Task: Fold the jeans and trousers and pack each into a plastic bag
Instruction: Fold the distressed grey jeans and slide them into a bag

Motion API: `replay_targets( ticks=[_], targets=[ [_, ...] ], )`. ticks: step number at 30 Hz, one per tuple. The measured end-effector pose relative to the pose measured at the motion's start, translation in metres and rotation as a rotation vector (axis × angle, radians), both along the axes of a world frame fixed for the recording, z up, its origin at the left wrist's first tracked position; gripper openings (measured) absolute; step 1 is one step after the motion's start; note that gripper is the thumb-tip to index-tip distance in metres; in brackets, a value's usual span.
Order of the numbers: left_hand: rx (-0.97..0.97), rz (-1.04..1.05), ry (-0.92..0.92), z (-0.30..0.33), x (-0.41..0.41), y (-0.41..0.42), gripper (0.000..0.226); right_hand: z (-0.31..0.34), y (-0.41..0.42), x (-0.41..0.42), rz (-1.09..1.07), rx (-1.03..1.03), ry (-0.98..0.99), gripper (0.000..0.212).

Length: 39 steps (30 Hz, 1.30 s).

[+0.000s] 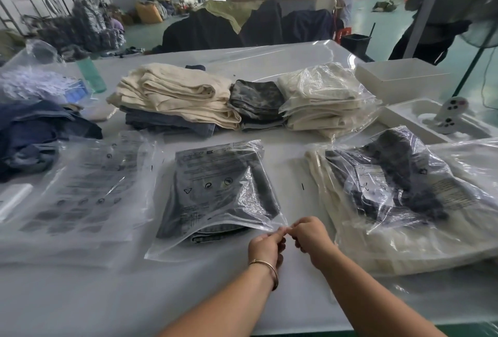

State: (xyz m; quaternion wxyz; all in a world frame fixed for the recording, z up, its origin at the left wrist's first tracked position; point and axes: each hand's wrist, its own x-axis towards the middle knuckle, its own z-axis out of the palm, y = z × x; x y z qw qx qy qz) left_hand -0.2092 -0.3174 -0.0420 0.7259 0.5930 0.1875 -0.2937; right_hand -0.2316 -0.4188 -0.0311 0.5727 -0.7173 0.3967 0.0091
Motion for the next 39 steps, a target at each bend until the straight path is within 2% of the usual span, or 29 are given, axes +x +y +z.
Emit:
replay_targets(
  ticks=[4, 8, 17, 20, 23, 26, 28, 30, 32, 36, 38, 39],
  targets=[
    [0.075, 0.166, 0.001, -0.007, 0.009, 0.019, 0.027, 0.002, -0.011, 0.003, -0.032, -0.070, 0.020, 0.025],
    [0.164, 0.313, -0.038, -0.018, 0.028, 0.076, 0.036, 0.007, -0.036, 0.006, -0.099, -0.065, 0.066, 0.030],
    [0.333, 0.464, -0.149, -0.018, 0.053, 0.195, 0.031, 0.005, -0.048, 0.014, -0.095, -0.107, 0.109, 0.027],
    [0.338, 0.428, -0.151, -0.018, 0.053, 0.217, 0.029, 0.012, -0.038, 0.009, -0.040, -0.070, 0.137, 0.028],
    [0.312, 0.303, -0.063, -0.016, 0.052, 0.239, 0.029, 0.026, -0.033, -0.002, 0.120, -0.024, 0.254, 0.027],
    [0.445, 0.027, -0.043, -0.003, 0.058, 0.256, 0.023, 0.034, -0.032, -0.007, 0.243, -0.013, 0.376, 0.023],
    [0.523, -0.009, -0.080, 0.006, 0.073, 0.258, 0.018, 0.033, -0.027, 0.001, 0.246, -0.019, 0.356, 0.016],
    [0.545, 0.034, -0.147, 0.006, 0.096, 0.252, 0.037, 0.028, -0.020, 0.016, 0.187, -0.027, 0.214, 0.026],
    [0.563, -0.024, -0.186, 0.003, 0.114, 0.237, 0.053, 0.024, -0.008, 0.031, 0.140, -0.003, 0.087, 0.039],
    [0.473, -0.205, -0.122, 0.005, 0.128, 0.200, 0.096, 0.019, 0.018, 0.053, 0.123, -0.002, 0.089, 0.044],
    [0.366, -0.279, -0.057, 0.016, 0.134, 0.190, 0.100, 0.022, 0.020, 0.059, 0.159, -0.044, 0.130, 0.042],
    [0.308, -0.313, -0.016, 0.022, 0.139, 0.186, 0.090, 0.026, 0.018, 0.061, 0.174, -0.050, 0.138, 0.041]
  ],
)
